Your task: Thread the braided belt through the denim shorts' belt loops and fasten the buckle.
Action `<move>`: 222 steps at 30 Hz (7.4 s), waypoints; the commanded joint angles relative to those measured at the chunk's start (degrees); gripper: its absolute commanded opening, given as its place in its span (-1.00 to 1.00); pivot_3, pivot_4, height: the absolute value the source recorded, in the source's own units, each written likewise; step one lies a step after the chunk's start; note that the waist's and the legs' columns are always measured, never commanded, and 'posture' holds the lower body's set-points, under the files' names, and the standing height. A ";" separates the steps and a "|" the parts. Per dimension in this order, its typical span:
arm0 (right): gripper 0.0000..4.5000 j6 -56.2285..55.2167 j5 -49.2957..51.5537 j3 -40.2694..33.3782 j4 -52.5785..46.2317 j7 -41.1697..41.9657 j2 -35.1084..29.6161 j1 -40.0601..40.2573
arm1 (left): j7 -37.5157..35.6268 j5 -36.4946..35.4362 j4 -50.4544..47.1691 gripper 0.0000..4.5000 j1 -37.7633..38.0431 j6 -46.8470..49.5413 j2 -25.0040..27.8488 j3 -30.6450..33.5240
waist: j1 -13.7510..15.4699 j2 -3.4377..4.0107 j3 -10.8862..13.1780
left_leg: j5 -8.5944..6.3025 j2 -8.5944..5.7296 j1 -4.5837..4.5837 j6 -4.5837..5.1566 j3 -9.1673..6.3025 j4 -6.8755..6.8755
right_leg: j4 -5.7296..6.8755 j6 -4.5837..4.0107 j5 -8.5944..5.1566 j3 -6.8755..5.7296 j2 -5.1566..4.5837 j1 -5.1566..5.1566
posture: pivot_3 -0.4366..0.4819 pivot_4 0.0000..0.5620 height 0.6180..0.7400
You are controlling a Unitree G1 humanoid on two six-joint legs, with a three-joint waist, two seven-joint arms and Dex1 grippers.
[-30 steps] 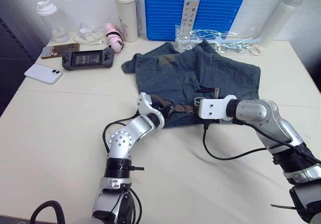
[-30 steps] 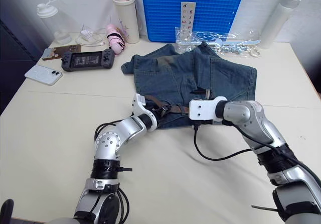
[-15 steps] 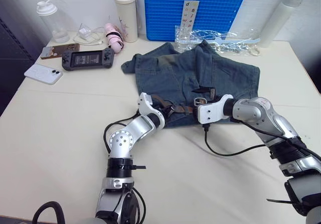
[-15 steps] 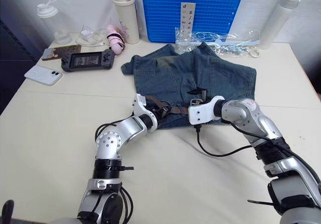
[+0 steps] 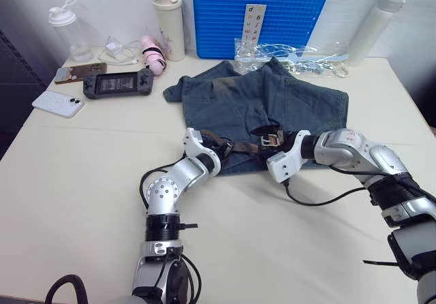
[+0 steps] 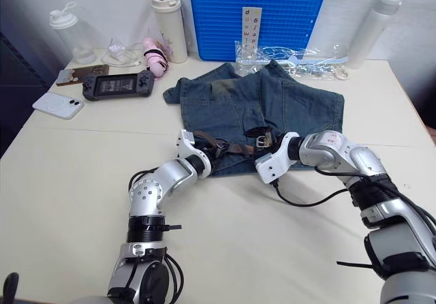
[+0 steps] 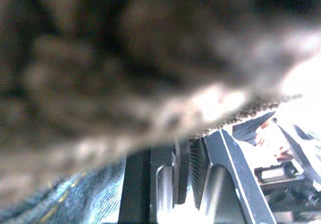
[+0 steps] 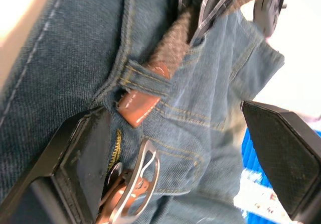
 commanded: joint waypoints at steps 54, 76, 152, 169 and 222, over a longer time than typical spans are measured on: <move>-1.00 28.93 34.21 -15.22 -9.30 10.73 8.53 12.47 | -8.55 5.79 -8.58 0.99 5.62 20.63 13.13 -8.58 | -1.49 0.15 -0.14 | -0.10 0.08 0.57 -0.08 -0.26 -0.20 | -0.44 0.01 0.00 0.30 0.10 0.76 | -0.05 -0.47 0.17; -1.00 19.41 28.28 -15.89 -15.55 18.58 -2.42 6.52 | -20.01 -4.99 -19.94 0.99 3.78 31.70 22.53 -4.04 | -1.87 0.17 -0.10 | -0.13 0.13 0.69 -0.12 -0.04 -0.55 | -0.53 0.00 0.00 0.46 0.07 0.62 | -0.05 -0.47 0.17; -1.00 12.24 37.20 -21.05 7.65 38.41 -15.21 -3.76 | -87.44 56.10 -5.25 0.99 -9.51 -30.23 50.07 -28.59 | -2.09 0.55 1.20 | 0.03 0.08 -0.58 0.19 0.54 -0.01 | 0.67 -0.06 -0.02 0.29 -0.11 -1.13 | -0.05 -0.47 0.17; -1.00 32.84 40.88 -19.87 -1.55 40.53 -8.40 -6.57 | -80.37 61.45 -3.48 0.99 -18.01 -28.93 33.17 -28.30 | -1.67 0.53 1.19 | 0.06 0.05 -0.63 0.25 0.50 0.09 | 0.79 -0.05 -0.02 0.21 -0.15 -1.13 | -0.05 -0.47 0.17; 0.99 47.18 33.56 -19.60 -26.82 22.79 -4.86 21.38 | -70.43 74.44 14.68 -1.00 -23.62 -36.51 20.95 -25.11 | -1.69 0.39 1.11 | 0.20 -0.39 -0.68 0.49 0.47 0.08 | 0.95 0.02 0.02 -0.31 -0.72 -1.15 | -0.05 -0.47 0.17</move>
